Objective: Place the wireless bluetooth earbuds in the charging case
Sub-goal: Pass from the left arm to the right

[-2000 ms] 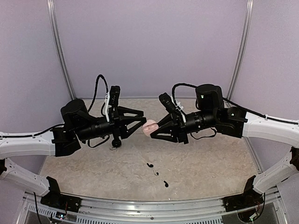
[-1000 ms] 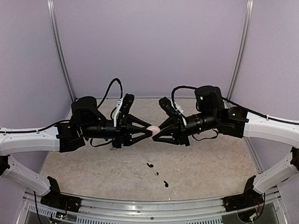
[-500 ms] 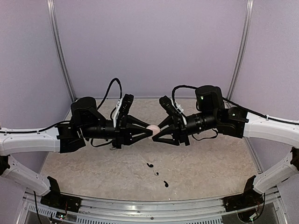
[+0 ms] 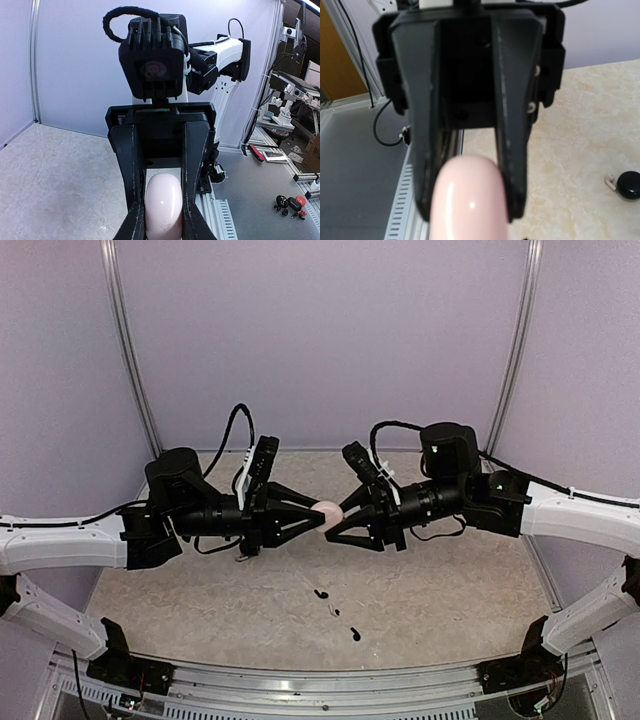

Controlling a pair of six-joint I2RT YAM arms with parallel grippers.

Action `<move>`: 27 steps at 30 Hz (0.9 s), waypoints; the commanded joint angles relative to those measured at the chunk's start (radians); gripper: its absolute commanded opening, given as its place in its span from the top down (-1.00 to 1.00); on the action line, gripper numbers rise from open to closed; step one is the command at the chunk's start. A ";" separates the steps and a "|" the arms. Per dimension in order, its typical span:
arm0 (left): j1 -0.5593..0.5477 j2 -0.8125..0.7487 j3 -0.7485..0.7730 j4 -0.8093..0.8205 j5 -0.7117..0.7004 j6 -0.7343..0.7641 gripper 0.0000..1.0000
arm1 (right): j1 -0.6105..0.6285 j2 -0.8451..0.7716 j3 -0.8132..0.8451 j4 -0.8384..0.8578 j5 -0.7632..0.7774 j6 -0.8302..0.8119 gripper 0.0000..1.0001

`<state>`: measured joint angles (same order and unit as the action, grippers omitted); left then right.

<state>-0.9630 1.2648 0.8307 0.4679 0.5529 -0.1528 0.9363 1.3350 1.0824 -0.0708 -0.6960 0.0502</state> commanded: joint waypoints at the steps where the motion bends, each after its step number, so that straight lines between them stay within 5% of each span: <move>1: -0.008 -0.012 -0.004 0.044 -0.004 -0.004 0.96 | -0.009 -0.022 -0.003 0.038 -0.022 0.017 0.30; 27: -0.017 0.001 -0.004 0.038 -0.027 0.021 0.98 | -0.034 -0.017 -0.007 0.068 -0.065 0.056 0.40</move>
<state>-0.9714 1.2652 0.8307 0.4850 0.5343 -0.1486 0.9131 1.3350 1.0813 -0.0288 -0.7467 0.0963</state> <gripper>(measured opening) 0.214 0.319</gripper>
